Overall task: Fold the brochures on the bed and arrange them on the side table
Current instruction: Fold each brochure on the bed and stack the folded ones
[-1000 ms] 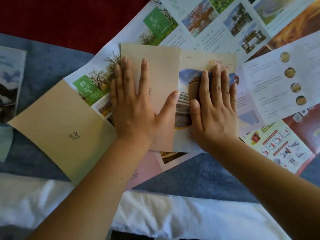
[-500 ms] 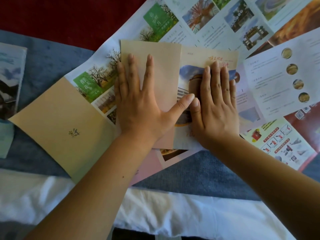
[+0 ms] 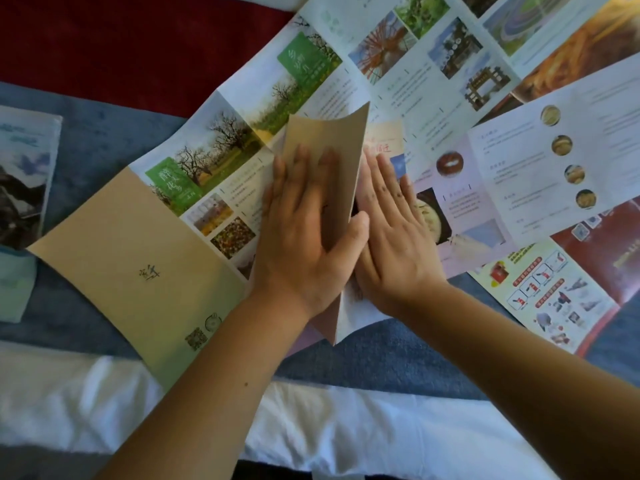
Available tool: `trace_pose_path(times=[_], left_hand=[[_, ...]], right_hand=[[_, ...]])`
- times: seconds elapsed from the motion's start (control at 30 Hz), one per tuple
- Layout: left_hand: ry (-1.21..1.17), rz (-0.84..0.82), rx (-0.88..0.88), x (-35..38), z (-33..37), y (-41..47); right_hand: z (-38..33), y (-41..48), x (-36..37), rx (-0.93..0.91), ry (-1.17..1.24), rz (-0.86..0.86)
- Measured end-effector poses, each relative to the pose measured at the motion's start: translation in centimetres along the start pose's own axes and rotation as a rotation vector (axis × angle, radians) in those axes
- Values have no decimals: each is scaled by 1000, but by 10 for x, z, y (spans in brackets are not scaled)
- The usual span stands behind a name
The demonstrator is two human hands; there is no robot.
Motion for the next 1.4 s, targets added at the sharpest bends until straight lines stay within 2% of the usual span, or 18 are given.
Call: trace_pose_path(times=[0.17, 0.37, 0.57, 0.7, 0.83, 0.97, 1.07, 1.17, 1.4], left_hand=[[-169, -24, 5, -21, 3, -7], [-194, 14, -100, -64, -20, -20], [-22, 207, -191, -119, -51, -30], [160, 318, -209, -150, -70, -29], [283, 284, -172, -143, -88, -30], [422, 215, -165, -122, -91, -42], [415, 125, -191, -101, -87, -62], [419, 74, -246, -84, -86, -76], [426, 128, -347, -83, -92, -86]], right_hand=[[-9, 1, -2, -1, -6, 20], [-34, 10, 6, -34, -16, -1], [-81, 31, 16, -139, -39, 5], [-101, 43, 39, -164, -139, -116], [-104, 48, 62, -146, -257, -188], [-105, 50, 63, -149, -276, -116], [-109, 55, 56, -192, -231, -33], [-109, 61, 51, -189, -232, -20], [-115, 63, 48, -167, -281, -60]])
Point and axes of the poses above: each hand's wrist, its own y-axis towards the middle knuckle, its own x-axis out of the palm, z = x × y, the point moved 10 cm from there along y, towards the middle knuckle, and after that the axes turned 1 degree about z, right-handed, at the moved point
